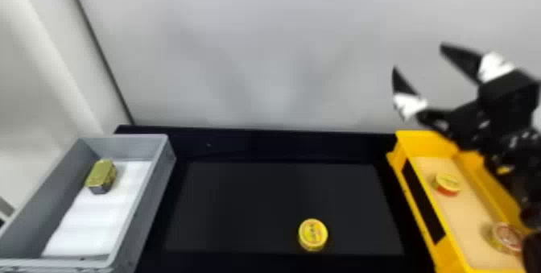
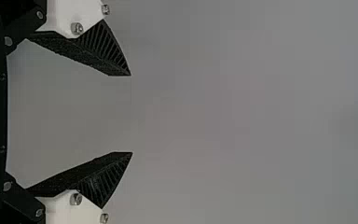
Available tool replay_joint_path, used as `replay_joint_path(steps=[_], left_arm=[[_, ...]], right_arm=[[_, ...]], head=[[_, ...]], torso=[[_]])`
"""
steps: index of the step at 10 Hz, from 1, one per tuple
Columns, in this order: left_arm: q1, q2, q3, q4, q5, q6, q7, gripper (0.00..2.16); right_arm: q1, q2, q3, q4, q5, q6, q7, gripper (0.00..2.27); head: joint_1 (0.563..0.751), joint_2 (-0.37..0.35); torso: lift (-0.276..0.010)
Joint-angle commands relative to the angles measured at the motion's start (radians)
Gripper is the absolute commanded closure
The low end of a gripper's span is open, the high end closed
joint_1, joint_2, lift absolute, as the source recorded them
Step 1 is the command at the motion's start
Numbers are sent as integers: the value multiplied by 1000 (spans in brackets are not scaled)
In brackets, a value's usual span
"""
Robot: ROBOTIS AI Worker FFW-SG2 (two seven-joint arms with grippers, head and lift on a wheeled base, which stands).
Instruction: Pick up the round yellow can and place it in the yellow rectangular box
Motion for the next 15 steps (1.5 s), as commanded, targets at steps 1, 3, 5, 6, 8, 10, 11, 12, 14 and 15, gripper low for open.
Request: replay_joint_path(steps=[1,3,5,6,8,10,11,12,14,15], left_arm=[[1,-3,2,0,-9,1,0,-2],[-2,-3,5,0,-21,3,-1,-2],[-2,-3,4,3,-32,4,-4,-2],[-2,-3,5,3,-32,6,-6,-2],[-1,-3,7,3,-33,7,-11,-2],[-2,-3,7,3,-33,7,-14,-2],[-2,-3,7,3,-33,9,-15,-2],[-4,-3,7,3,-35,10,-17,-2],[-4,-3,5,4,-35,10,-17,-2],[-4,-3,4,8,-35,12,-17,-2]], right_arm=[[77,-2,14,2,21,57,57,240],[128,-18,59,-11,61,157,83,236],[145,-5,123,12,64,191,100,240],[143,8,140,28,53,217,117,240],[143,3,135,84,-44,237,145,234],[145,0,128,119,-182,294,142,193],[145,-3,131,127,-205,306,149,173],[143,-6,135,127,-208,337,168,168],[140,-12,139,117,-177,407,215,170],[128,-12,143,108,-137,478,246,170]], head=[[686,14],[686,14],[686,14],[686,14],[686,14],[686,14],[686,14],[686,14],[686,14],[686,14]], torso=[[-56],[-56],[-56],[-56],[-56],[-56],[-56],[-56],[-56],[-56]])
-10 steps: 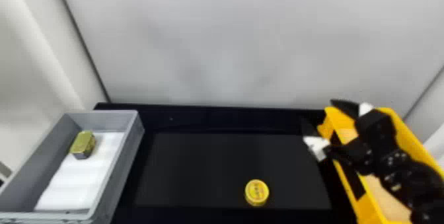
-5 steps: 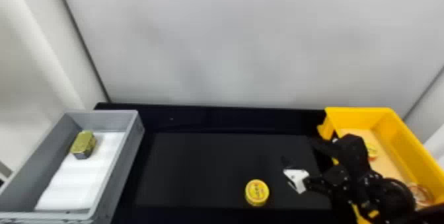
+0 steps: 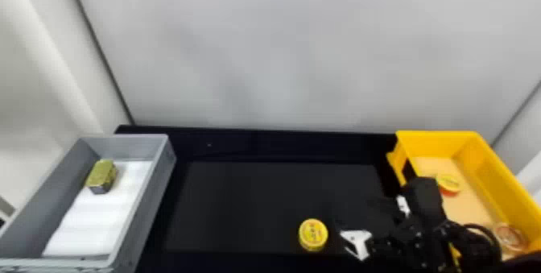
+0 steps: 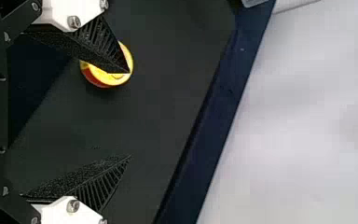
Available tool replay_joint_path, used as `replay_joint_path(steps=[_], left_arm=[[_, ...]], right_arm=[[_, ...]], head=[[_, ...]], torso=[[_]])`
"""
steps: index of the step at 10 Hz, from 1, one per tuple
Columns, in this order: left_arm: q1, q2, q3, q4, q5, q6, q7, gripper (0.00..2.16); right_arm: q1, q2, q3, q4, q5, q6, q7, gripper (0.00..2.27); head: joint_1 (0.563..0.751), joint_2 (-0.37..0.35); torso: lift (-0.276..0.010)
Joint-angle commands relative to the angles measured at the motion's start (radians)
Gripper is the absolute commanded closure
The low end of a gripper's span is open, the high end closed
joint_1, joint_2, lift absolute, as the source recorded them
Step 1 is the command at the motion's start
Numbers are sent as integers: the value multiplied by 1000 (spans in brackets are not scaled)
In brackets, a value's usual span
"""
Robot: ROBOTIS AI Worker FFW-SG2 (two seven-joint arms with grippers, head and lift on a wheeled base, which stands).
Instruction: Pick up the round yellow can and place it in the yellow rectangular box
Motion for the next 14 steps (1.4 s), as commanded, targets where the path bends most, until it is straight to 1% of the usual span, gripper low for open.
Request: replay_joint_path(steps=[1,2,3,4,5,6,8,14], left_arm=[[-1,-3,-4,6,-1,2,0,-2],[-3,-3,-9,8,-1,2,0,-2],[-3,-3,-11,9,-3,2,0,-2],[-3,-3,-14,9,-4,2,0,-2],[-3,-3,-14,9,-4,2,2,-2],[-1,-3,-11,8,-4,0,2,-2],[0,-3,-8,6,-4,-3,2,-2],[-1,-3,-8,6,-4,-6,2,-2]], right_arm=[[-41,-1,18,-22,86,176,73,168],[-69,-1,40,-29,125,236,108,168],[-89,-1,51,-25,135,263,131,168],[-98,-1,57,-8,137,257,163,168],[-102,-1,71,15,186,225,214,170],[-99,-1,84,34,269,154,272,170],[-105,3,112,70,287,107,280,170],[-193,22,223,236,294,10,268,171]], head=[[686,14],[686,14],[686,14],[686,14],[686,14],[686,14],[686,14],[686,14]], torso=[[-56],[-56],[-56],[-56],[-56],[-56],[-56],[-56]])
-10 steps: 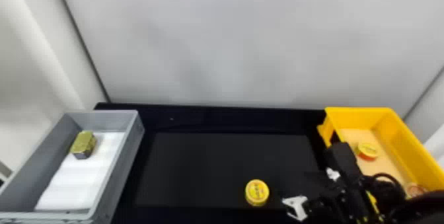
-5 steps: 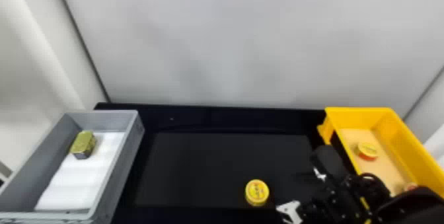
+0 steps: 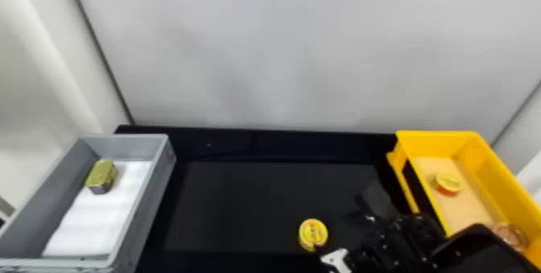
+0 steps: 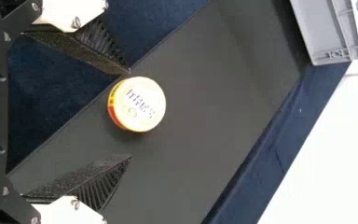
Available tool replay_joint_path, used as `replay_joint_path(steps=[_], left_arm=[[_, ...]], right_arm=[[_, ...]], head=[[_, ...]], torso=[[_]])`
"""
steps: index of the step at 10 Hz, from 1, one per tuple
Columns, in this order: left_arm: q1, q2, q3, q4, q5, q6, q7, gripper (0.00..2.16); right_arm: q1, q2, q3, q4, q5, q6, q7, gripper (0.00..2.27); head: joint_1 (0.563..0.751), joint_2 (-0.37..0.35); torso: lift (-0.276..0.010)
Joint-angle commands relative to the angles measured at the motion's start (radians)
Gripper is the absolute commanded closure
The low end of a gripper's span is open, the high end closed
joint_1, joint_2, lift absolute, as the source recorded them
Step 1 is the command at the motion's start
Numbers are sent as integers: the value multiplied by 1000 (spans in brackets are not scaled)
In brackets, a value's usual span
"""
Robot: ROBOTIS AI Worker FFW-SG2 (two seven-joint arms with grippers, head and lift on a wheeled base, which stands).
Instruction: Pick up the round yellow can and place it in the yellow rectangular box
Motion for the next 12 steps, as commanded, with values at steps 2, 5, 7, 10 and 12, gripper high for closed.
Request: replay_joint_path(steps=[2,5,7,10,12], left_arm=[[-1,-3,0,0,0,-1,0,-2],[1,-3,3,0,0,-1,0,-2],[4,-3,5,-3,0,-2,0,-2],[7,-3,5,-6,0,-4,0,-2],[7,-3,3,-11,0,-9,0,-2]], right_arm=[[-44,16,47,76,-2,-34,4,171],[-54,30,56,105,-2,-48,6,171],[-54,25,43,105,-2,-48,4,171],[-60,27,17,144,-2,-70,2,167],[-72,30,24,185,-2,-93,1,162]], head=[[686,14],[686,14],[686,14],[686,14],[686,14]], torso=[[-56],[-56],[-56],[-56],[-56]])
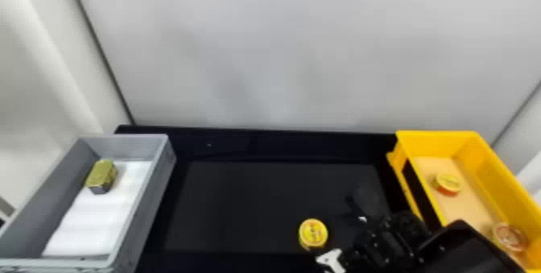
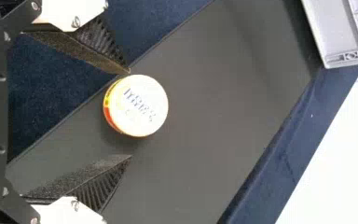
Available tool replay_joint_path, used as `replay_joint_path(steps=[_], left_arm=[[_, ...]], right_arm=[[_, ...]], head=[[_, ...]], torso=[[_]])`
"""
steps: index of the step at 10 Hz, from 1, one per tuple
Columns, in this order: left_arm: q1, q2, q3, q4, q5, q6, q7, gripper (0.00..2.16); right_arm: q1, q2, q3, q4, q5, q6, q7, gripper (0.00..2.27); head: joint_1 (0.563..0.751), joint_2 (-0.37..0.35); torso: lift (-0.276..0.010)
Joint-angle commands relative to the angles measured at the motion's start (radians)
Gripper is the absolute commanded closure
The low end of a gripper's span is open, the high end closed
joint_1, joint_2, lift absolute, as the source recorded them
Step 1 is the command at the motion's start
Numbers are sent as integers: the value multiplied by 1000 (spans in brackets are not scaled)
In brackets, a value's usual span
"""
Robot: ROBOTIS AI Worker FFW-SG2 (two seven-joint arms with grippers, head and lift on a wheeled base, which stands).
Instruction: Pick up the round yellow can and place it in the yellow rectangular box
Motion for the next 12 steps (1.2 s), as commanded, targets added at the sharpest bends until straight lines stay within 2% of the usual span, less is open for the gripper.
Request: replay_joint_path(steps=[1,8,11,12], left_arm=[[-1,-3,-2,-4,0,-7,0,-2],[0,-3,-6,-5,-8,-7,0,-2],[0,-3,-4,-5,-8,-8,0,-2],[0,-3,-1,-5,-9,-10,0,-1]], right_arm=[[-14,9,7,49,-1,-25,-2,162],[-91,49,47,181,-5,-98,-17,168],[-90,46,54,178,-5,-88,-20,461],[-88,47,56,177,-5,-88,-19,486]], head=[[686,14],[686,14],[686,14],[686,14]], torso=[[-56],[-56],[-56],[-56]])
